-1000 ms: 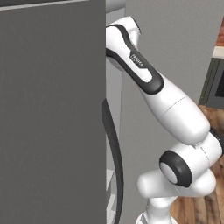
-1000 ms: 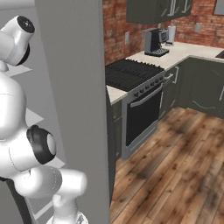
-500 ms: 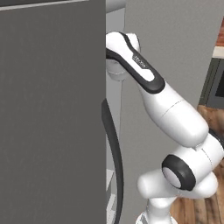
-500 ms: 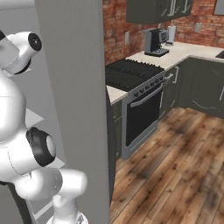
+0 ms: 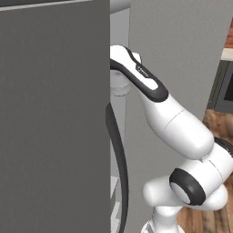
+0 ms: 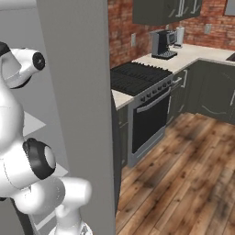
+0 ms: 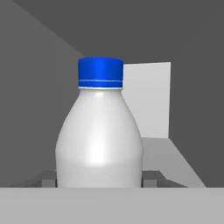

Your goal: Take the bottled waters from the counter and place them in the freezer to freeze. Close the freezer door after placing the bottles.

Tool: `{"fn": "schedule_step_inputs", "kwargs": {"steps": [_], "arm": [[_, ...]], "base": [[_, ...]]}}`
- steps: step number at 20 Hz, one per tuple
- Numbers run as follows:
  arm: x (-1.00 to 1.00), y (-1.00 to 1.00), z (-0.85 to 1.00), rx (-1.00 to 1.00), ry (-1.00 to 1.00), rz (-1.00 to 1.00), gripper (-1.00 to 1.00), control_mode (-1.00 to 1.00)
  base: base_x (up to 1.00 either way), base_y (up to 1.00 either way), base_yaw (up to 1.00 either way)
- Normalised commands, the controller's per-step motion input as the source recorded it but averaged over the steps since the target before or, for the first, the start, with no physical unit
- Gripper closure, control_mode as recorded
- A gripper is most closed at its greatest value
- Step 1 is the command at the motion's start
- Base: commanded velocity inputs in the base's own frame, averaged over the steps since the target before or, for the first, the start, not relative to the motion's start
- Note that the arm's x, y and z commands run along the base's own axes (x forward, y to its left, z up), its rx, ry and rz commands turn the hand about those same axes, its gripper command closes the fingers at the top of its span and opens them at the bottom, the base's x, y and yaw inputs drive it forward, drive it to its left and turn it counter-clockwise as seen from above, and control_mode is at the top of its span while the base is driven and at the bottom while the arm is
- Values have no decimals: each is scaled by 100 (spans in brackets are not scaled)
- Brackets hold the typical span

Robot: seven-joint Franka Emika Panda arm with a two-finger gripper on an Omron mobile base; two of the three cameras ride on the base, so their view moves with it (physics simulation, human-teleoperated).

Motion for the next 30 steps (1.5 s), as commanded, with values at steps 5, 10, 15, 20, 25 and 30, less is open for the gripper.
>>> {"fn": "schedule_step_inputs", "kwargs": {"steps": [5, 10, 15, 20, 25, 30], "arm": [[1, 8, -3, -5, 0, 0, 100, -100], [0, 1, -21, -1, 0, 0, 100, -100], [0, 0, -43, -5, -1, 0, 100, -100], [0, 1, -30, -1, 0, 0, 100, -100], [0, 0, -8, 0, 0, 0, 100, -100], [0, 0, -1, 0, 0, 0, -100, -100]], "base": [[0, 0, 0], [0, 0, 0], [0, 0, 0], [0, 0, 0], [0, 0, 0], [0, 0, 0]]}}
